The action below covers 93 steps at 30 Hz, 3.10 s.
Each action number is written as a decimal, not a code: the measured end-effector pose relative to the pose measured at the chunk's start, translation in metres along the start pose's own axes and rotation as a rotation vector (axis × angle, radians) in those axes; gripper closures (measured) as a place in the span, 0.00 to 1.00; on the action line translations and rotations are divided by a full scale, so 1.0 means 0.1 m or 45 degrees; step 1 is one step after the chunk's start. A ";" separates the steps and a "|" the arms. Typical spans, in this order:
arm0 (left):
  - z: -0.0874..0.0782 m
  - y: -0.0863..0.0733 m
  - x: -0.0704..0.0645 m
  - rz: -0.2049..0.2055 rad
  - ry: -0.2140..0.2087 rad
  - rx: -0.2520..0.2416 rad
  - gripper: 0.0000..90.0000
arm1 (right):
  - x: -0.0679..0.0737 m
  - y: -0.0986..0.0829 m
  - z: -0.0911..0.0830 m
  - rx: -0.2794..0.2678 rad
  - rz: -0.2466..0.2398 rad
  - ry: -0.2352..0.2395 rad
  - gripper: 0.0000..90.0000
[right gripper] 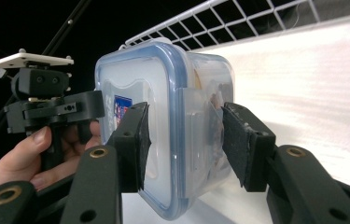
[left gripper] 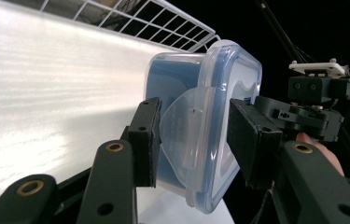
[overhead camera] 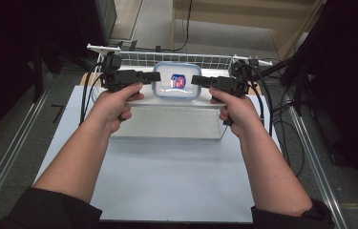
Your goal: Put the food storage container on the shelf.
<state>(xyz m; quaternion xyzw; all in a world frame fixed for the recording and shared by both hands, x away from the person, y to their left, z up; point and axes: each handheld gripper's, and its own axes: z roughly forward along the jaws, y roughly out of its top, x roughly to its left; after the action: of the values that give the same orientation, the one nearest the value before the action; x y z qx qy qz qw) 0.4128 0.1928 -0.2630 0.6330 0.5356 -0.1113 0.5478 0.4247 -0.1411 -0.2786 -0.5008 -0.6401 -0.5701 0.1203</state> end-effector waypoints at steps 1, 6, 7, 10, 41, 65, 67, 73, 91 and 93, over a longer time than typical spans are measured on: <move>0.00 0.00 0.01 -0.013 0.006 0.008 0.62 | 0.00 0.00 0.01 0.015 0.011 -0.002 0.60; 0.03 0.02 0.04 -0.072 0.023 0.038 0.61 | -0.02 0.03 0.04 0.069 0.045 -0.019 0.60; 0.03 0.02 0.05 -0.091 0.021 0.044 0.61 | -0.02 0.04 0.05 0.076 0.058 -0.020 0.60; 0.02 0.04 0.08 -0.133 0.006 0.052 0.61 | -0.04 0.06 0.04 0.080 0.094 0.003 0.62; 0.11 0.09 0.15 -0.141 0.038 0.056 0.59 | -0.13 0.09 0.13 0.067 0.173 -0.027 0.58; 0.19 0.10 0.15 -0.114 0.065 0.055 0.54 | -0.14 0.09 0.16 0.057 0.128 -0.060 0.52; 0.20 0.10 0.15 -0.115 0.068 0.053 0.53 | -0.14 0.08 0.16 0.059 0.126 -0.062 0.52; 0.20 0.09 0.15 -0.108 0.073 0.051 0.53 | -0.14 0.08 0.17 0.060 0.110 -0.061 0.49; 0.04 0.07 0.07 -0.060 0.151 0.014 0.39 | -0.04 0.05 0.03 0.029 0.005 -0.110 0.35; 0.01 0.06 0.05 -0.045 0.151 0.012 0.38 | -0.02 0.05 0.01 0.022 -0.005 -0.123 0.35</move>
<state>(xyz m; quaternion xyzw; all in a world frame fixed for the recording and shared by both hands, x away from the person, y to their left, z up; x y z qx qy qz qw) 0.4194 0.1958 -0.2635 0.6314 0.5777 -0.0859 0.5102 0.4294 -0.1422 -0.2775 -0.5254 -0.6510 -0.5400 0.0924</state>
